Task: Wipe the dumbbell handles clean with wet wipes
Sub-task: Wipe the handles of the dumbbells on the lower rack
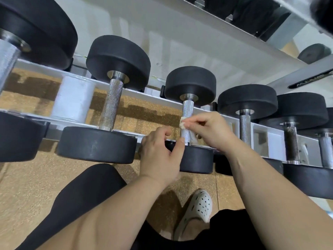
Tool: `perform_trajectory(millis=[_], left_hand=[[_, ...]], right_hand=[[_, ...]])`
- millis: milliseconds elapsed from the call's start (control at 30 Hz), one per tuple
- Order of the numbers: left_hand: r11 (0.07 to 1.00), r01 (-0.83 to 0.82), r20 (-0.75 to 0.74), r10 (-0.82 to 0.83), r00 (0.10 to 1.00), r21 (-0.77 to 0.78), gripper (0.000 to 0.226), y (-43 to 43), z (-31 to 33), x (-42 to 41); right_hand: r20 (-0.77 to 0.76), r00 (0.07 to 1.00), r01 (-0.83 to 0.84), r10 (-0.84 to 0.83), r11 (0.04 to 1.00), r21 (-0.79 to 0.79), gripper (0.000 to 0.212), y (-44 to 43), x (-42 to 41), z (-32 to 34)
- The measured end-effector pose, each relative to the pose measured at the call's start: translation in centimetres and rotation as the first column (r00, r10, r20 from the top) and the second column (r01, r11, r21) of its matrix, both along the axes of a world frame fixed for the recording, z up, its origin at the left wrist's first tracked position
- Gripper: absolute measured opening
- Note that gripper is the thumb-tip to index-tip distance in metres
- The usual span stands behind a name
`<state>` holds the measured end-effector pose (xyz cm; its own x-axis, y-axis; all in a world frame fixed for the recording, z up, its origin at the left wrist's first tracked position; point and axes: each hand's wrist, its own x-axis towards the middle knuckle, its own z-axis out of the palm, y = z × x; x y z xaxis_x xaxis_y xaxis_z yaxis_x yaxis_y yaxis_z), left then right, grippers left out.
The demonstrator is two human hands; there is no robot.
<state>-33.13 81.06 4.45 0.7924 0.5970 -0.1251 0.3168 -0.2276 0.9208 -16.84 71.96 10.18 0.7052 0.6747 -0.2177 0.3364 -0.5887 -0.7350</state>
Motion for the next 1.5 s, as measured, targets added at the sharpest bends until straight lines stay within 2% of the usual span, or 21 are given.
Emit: perform_trajectory(millis=[100, 167, 267, 367, 433, 567, 633, 700, 767, 833, 933, 1033, 1100, 1167, 1267, 1333, 1400, 1467, 1500], left_hand=[[1.000, 0.008, -0.019, -0.008, 1.000, -0.009, 0.062, 0.1, 0.2, 0.1], [1.000, -0.011, -0.037, 0.011, 0.999, -0.005, 0.058, 0.1, 0.4, 0.1], [0.999, -0.026, -0.027, 0.025, 0.999, -0.039, 0.049, -0.1, 0.3, 0.2], [0.994, -0.057, -0.022, 0.055, 0.998, -0.097, 0.044, 0.1, -0.3, 0.4], [0.991, -0.042, -0.025, 0.039, 0.999, -0.127, 0.042, 0.3, -0.6, 0.4], [0.991, -0.064, -0.007, 0.064, 0.998, -0.115, 0.039, 0.2, -0.6, 0.4], [0.991, -0.077, -0.018, 0.076, 0.997, -0.112, 0.038, 0.1, -0.3, 0.4], [0.993, -0.077, -0.045, 0.073, 0.996, -0.092, 0.037, 0.1, -0.2, 0.3], [0.995, -0.083, -0.063, 0.079, 0.995, -0.055, 0.033, 0.1, -0.2, 0.3], [0.996, -0.090, -0.055, 0.089, 0.994, -0.019, 0.031, 0.2, -0.3, 0.3], [0.995, -0.096, -0.034, 0.096, 0.995, 0.007, 0.036, 0.2, -0.3, 0.3], [0.995, -0.094, -0.039, 0.095, 0.995, 0.029, 0.043, 0.3, 0.0, 0.2], [0.995, -0.083, -0.077, 0.088, 0.993, 0.060, 0.047, 0.3, 0.2, 0.1], [0.995, -0.046, -0.129, 0.057, 0.990, 0.089, 0.052, 0.5, 0.7, -0.1], [0.981, 0.050, -0.206, -0.011, 0.978, 0.187, 0.049, 0.8, 1.4, -0.1], [0.940, 0.107, -0.214, -0.037, 0.976, 0.323, 0.037, 1.0, 2.4, -0.4], [0.889, 0.110, -0.154, -0.046, 0.987, 0.444, 0.031, 1.7, 3.7, -1.1], [0.845, 0.083, -0.102, -0.034, 0.994, 0.528, 0.035, 3.1, 5.2, -2.3], [0.824, 0.064, -0.088, -0.017, 0.996, 0.564, 0.037, 4.1, 5.9, -3.1]], right_hand=[[0.024, 0.968, 0.242, -0.250, 0.953, 0.181, 0.006, 2.2, 0.9, -1.0], [-0.040, 0.948, 0.317, -0.316, 0.921, 0.226, 0.006, 2.5, 1.0, -1.5], [-0.205, 0.946, 0.286, -0.250, 0.942, 0.173, 0.005, 0.2, -0.3, -1.6], [-0.252, 0.954, 0.194, -0.162, 0.975, 0.110, 0.008, -1.6, -1.0, -1.8], [-0.258, 0.942, 0.253, -0.215, 0.960, 0.124, 0.008, -1.3, -0.4, -2.0], [-0.370, 0.854, 0.475, -0.364, 0.838, 0.270, 0.006, 1.9, 1.3, -2.0], [-0.363, 0.858, 0.468, -0.364, 0.845, 0.257, 0.005, 2.1, 1.4, -1.9], [-0.368, 0.884, 0.381, -0.288, 0.900, 0.212, 0.006, 0.8, 0.5, -1.7], [-0.346, 0.917, 0.254, -0.197, 0.958, 0.129, 0.005, -1.0, -0.6, -1.6], [-0.285, 0.944, 0.201, -0.166, 0.974, 0.099, 0.006, -1.5, -1.0, -1.6], [-0.085, 0.967, 0.253, -0.240, 0.947, 0.200, 0.006, 0.1, 0.3, -1.7], [0.117, 0.962, 0.214, -0.245, 0.949, 0.231, 0.006, 1.9, 1.1, -1.7], [0.177, 0.971, 0.133, -0.162, 0.978, 0.163, 0.003, 1.7, 0.7, -1.5], [0.220, 0.975, -0.031, 0.035, 0.999, -0.022, 0.006, 1.0, 0.0, -1.2], [0.264, 0.928, -0.199, 0.264, 0.947, -0.250, 0.008, 1.0, 0.2, 0.0], [0.411, 0.860, -0.170, 0.304, 0.928, -0.332, 0.012, 2.0, 0.6, 0.8], [0.512, 0.808, -0.091, 0.292, 0.920, -0.381, 0.014, 3.4, 0.6, 1.6], [0.443, 0.832, -0.088, 0.334, 0.868, -0.488, 0.022, 4.5, 0.3, 2.2], [0.372, 0.837, -0.147, 0.403, 0.819, -0.555, 0.029, 5.0, 0.0, 2.6]])
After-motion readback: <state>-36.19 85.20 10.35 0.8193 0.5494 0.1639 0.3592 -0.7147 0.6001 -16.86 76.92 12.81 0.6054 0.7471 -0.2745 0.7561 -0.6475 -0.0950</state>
